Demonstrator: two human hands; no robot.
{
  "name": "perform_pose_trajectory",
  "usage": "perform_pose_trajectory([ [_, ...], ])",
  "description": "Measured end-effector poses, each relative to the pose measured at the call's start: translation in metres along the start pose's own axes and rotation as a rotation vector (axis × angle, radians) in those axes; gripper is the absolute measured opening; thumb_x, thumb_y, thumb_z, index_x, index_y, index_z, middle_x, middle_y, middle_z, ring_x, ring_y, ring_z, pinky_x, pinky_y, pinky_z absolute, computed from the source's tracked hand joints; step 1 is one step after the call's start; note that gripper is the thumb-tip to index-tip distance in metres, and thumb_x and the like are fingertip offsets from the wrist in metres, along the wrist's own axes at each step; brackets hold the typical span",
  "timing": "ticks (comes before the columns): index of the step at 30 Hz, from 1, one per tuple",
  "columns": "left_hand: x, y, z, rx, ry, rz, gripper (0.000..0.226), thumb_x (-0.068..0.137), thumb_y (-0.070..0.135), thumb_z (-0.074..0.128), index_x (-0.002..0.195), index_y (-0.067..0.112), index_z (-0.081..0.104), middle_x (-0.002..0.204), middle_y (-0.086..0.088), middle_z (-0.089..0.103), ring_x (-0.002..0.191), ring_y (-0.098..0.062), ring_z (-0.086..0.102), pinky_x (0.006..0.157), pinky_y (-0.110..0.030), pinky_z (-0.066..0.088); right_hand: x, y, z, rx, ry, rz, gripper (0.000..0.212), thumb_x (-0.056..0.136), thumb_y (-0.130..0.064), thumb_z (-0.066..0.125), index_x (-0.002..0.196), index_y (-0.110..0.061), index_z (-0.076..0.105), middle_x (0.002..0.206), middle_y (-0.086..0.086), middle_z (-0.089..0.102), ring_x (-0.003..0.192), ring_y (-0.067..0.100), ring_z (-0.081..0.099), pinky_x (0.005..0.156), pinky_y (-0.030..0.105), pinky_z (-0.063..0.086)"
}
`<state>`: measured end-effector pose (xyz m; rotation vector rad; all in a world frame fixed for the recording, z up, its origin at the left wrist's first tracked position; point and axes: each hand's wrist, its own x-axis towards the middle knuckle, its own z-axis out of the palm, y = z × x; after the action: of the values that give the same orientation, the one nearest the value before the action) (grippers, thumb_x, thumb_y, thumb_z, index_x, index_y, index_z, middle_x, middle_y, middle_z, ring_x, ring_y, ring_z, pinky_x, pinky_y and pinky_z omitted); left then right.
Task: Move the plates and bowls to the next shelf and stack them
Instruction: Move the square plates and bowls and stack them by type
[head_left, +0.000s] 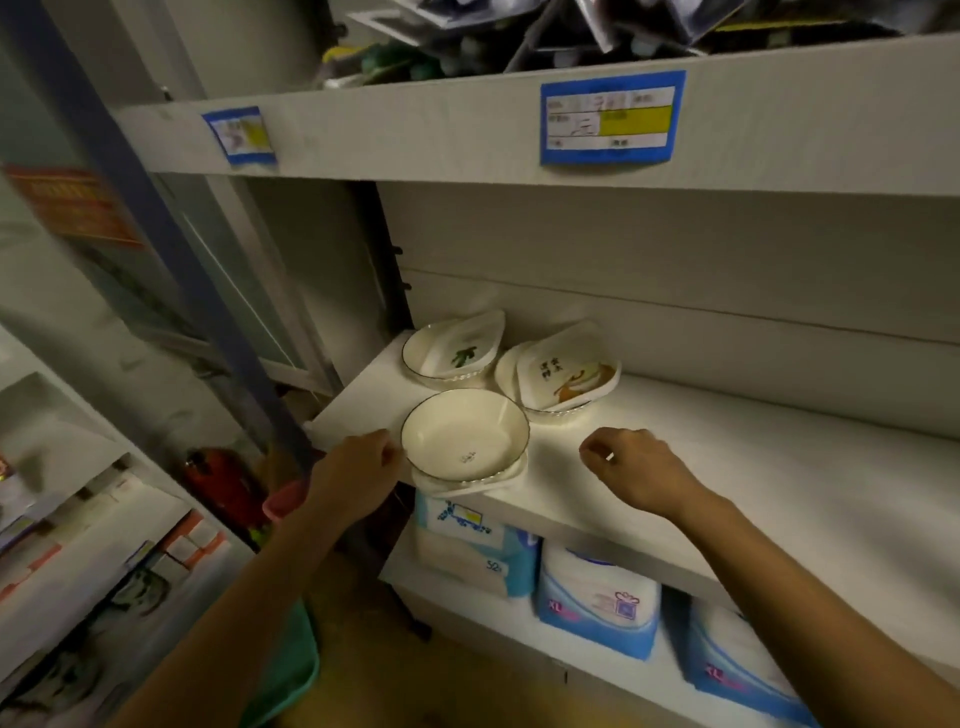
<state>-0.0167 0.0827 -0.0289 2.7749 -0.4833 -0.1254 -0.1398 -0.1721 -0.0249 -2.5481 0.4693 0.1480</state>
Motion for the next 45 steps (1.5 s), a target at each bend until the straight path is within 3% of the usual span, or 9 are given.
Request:
perform_pose_trajectory([
  [4, 0.024, -0.019, -0.002, 0.023, -0.043, 0.060, 0.039, 0.095, 0.024, 0.044, 0.058, 0.026, 0.032, 0.059, 0.007, 0.041, 0.064, -0.011, 0.043, 0.053, -0.018, 0.029, 0.021, -0.028, 0.024, 0.096, 0.005, 0.108, 0.037, 0.096, -0.034, 0.041, 0.115, -0.009, 0.060, 0.113, 0.011, 0.068, 0.097, 0.027, 0.065, 0.092, 0.041, 0.051],
  [8, 0.042, -0.040, 0.002, 0.012, -0.117, 0.074, 0.030, 0.095, 0.026, 0.043, 0.066, 0.019, 0.041, 0.065, 0.001, 0.045, 0.067, -0.013, 0.044, 0.055, -0.019, 0.030, 0.043, -0.050, 0.044, 0.192, -0.016, 0.245, 0.042, 0.096, -0.039, 0.039, 0.112, -0.004, 0.057, 0.098, 0.013, 0.074, 0.087, 0.025, 0.071, 0.090, 0.037, 0.051],
  [13, 0.047, -0.058, 0.011, 0.007, -0.176, 0.090, 0.023, 0.095, 0.027, 0.043, 0.080, 0.011, 0.051, 0.072, -0.002, 0.052, 0.072, -0.015, 0.050, 0.068, -0.026, 0.040, 0.069, -0.068, 0.066, 0.184, -0.022, 0.376, 0.034, 0.093, -0.031, 0.046, 0.111, -0.003, 0.053, 0.097, 0.011, 0.073, 0.059, 0.017, 0.066, 0.057, 0.022, 0.043],
  [17, 0.048, -0.067, 0.013, -0.009, -0.214, 0.090, 0.027, 0.095, 0.028, 0.044, 0.070, 0.018, 0.044, 0.072, -0.001, 0.052, 0.076, -0.017, 0.053, 0.074, -0.031, 0.041, 0.078, -0.075, 0.076, 0.137, 0.003, 0.457, 0.043, 0.080, -0.009, 0.064, 0.118, 0.002, 0.047, 0.114, 0.017, 0.065, 0.105, 0.032, 0.062, 0.087, 0.035, 0.049],
  [19, 0.049, -0.069, 0.013, -0.015, -0.218, 0.091, 0.030, 0.095, 0.028, 0.044, 0.066, 0.020, 0.041, 0.073, -0.001, 0.054, 0.075, -0.017, 0.053, 0.071, -0.028, 0.039, 0.080, -0.077, 0.077, 0.134, 0.029, 0.445, 0.043, 0.080, -0.007, 0.063, 0.119, 0.004, 0.047, 0.117, 0.019, 0.062, 0.110, 0.034, 0.058, 0.090, 0.037, 0.047],
  [26, 0.063, -0.062, 0.024, -0.078, -0.214, 0.074, 0.034, 0.095, 0.031, 0.041, 0.067, 0.013, 0.049, 0.075, -0.010, 0.060, 0.084, -0.029, 0.063, 0.070, -0.035, 0.044, 0.057, -0.057, 0.044, 0.268, 0.222, 0.356, 0.012, 0.089, -0.009, 0.041, 0.097, -0.003, 0.048, 0.067, 0.005, 0.065, 0.069, 0.025, 0.065, 0.077, 0.040, 0.055],
  [33, 0.077, -0.037, 0.044, -0.080, -0.306, 0.030, 0.057, 0.091, 0.052, 0.041, 0.096, 0.002, 0.067, 0.096, -0.017, 0.070, 0.084, -0.027, 0.063, 0.069, -0.030, 0.043, -0.001, -0.015, 0.013, 0.333, 0.398, 0.454, 0.009, 0.095, -0.009, 0.042, 0.102, -0.004, 0.045, 0.064, 0.004, 0.058, 0.061, 0.021, 0.060, 0.070, 0.038, 0.052],
  [39, 0.082, -0.028, 0.049, -0.050, -0.353, 0.019, 0.033, 0.090, 0.027, 0.055, 0.109, 0.000, 0.062, 0.110, -0.017, 0.067, 0.086, -0.024, 0.059, 0.069, -0.028, 0.040, -0.031, 0.009, 0.018, 0.343, 0.432, 0.565, 0.008, 0.093, -0.006, 0.041, 0.099, -0.004, 0.045, 0.061, 0.005, 0.060, 0.055, 0.019, 0.058, 0.058, 0.032, 0.048],
  [45, 0.087, -0.026, 0.040, -0.039, -0.346, 0.015, 0.031, 0.089, 0.022, 0.053, 0.107, -0.002, 0.063, 0.108, -0.020, 0.066, 0.092, -0.030, 0.061, 0.070, -0.027, 0.039, -0.046, 0.017, 0.024, 0.364, 0.442, 0.597, 0.005, 0.094, -0.007, 0.040, 0.097, -0.005, 0.043, 0.062, 0.006, 0.059, 0.054, 0.019, 0.056, 0.053, 0.027, 0.043],
])
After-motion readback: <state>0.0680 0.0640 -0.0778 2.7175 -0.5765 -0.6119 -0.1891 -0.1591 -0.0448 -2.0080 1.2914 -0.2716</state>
